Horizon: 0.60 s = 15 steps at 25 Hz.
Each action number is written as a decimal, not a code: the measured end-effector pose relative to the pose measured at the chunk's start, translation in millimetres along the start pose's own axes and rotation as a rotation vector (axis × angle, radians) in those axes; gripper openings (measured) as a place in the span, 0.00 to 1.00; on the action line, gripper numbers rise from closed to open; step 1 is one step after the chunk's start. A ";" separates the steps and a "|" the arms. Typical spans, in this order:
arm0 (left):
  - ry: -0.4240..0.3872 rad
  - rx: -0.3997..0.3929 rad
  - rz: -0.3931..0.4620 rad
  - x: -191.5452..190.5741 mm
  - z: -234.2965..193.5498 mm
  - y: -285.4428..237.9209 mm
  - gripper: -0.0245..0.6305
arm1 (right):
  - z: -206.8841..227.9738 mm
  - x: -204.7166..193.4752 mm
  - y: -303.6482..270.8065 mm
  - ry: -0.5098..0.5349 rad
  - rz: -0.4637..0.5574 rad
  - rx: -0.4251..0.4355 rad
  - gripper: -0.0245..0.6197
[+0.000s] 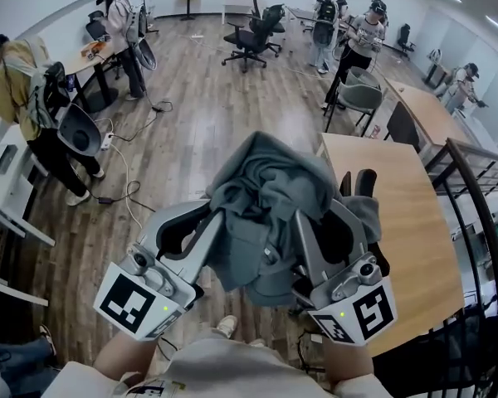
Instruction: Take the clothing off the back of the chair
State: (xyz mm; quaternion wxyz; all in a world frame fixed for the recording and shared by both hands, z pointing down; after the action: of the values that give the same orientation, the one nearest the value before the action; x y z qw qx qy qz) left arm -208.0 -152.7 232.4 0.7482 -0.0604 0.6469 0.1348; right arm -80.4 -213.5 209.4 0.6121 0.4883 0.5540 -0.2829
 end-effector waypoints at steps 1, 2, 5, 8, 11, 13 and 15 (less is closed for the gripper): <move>0.003 0.004 -0.011 -2.0 -0.5 2.7 0.07 | -2.1 -1.8 0.1 -0.008 -0.001 0.004 0.12; 0.007 0.008 -0.025 -4.8 -0.6 4.3 0.07 | -3.1 -4.1 0.0 -0.017 -0.004 0.008 0.12; 0.010 0.021 -0.049 -14.7 0.5 6.6 0.07 | -4.4 -16.6 0.5 -0.048 -0.034 0.014 0.12; 0.047 0.018 -0.073 -31.8 0.3 9.0 0.07 | -6.0 -34.5 1.6 -0.088 -0.078 0.007 0.12; 0.069 0.013 -0.094 -47.5 4.5 11.6 0.07 | -5.5 -48.9 7.4 -0.127 -0.118 -0.004 0.13; 0.054 0.016 -0.107 -56.1 7.7 12.6 0.07 | -4.4 -57.0 10.8 -0.141 -0.136 -0.012 0.13; 0.032 0.015 -0.122 -64.9 10.9 12.9 0.07 | -3.4 -65.9 13.4 -0.149 -0.150 -0.021 0.13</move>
State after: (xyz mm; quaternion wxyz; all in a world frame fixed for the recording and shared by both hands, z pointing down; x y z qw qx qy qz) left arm -209.4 -145.5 299.0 0.7450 -0.0963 0.6549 0.0830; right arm -84.8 -218.4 276.4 0.6335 0.4167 0.5450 -0.3578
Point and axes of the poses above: the fingertips, and each gripper's own axes: y backward along the fingers, z to its right, x out of its top, the point moved 3 cm from there along y, backward along the fingers, and after that the axes turned 7 degrees about -z, right-handed, at the moved point
